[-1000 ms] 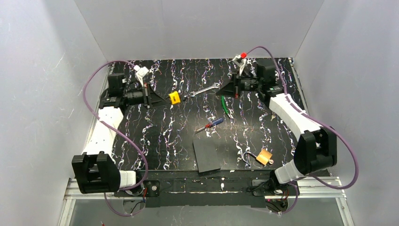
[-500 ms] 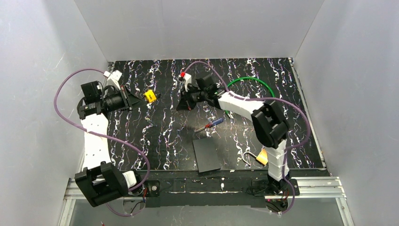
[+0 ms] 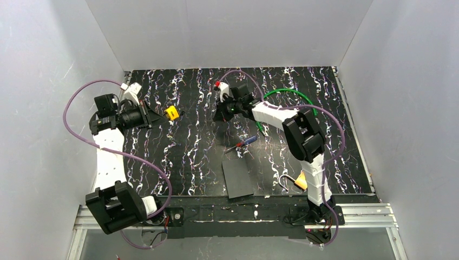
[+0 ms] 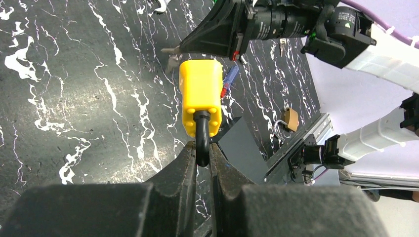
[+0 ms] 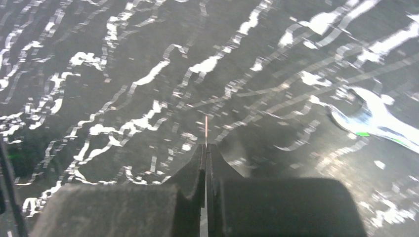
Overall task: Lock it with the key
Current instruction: Place the key at the center of the board, then place the lock at the center of the board.
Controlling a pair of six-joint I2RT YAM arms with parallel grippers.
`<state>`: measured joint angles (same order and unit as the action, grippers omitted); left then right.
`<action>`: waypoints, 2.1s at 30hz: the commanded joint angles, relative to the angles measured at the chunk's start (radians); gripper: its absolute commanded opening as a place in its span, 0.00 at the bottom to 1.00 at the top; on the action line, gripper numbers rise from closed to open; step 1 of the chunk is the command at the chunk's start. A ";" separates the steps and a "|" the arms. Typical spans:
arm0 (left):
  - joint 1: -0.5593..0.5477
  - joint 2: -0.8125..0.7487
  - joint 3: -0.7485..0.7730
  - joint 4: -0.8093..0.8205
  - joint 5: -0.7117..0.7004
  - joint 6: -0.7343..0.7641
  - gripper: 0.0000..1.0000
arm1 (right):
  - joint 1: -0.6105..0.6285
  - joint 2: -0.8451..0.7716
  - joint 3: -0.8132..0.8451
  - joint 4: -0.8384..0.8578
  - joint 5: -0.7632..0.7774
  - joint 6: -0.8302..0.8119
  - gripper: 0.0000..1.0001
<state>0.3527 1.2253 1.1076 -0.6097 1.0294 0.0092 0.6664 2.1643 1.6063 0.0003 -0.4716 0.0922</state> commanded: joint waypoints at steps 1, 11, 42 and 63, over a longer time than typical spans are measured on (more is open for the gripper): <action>0.004 0.017 0.017 -0.006 0.054 0.046 0.00 | -0.059 -0.057 -0.041 -0.009 0.036 -0.074 0.01; -0.066 0.047 0.039 -0.072 -0.009 0.119 0.00 | -0.104 -0.088 -0.098 -0.086 0.067 -0.166 0.16; -0.513 -0.070 0.072 0.069 -0.017 0.012 0.00 | -0.088 -0.541 -0.460 0.077 -0.444 0.208 0.98; -0.529 -0.008 0.018 0.044 0.401 0.022 0.00 | -0.083 -0.782 -0.362 -0.448 -0.505 -0.439 0.53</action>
<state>-0.1647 1.2339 1.1293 -0.5625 1.3454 0.0261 0.5781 1.4230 1.2068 -0.4219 -0.9201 -0.3302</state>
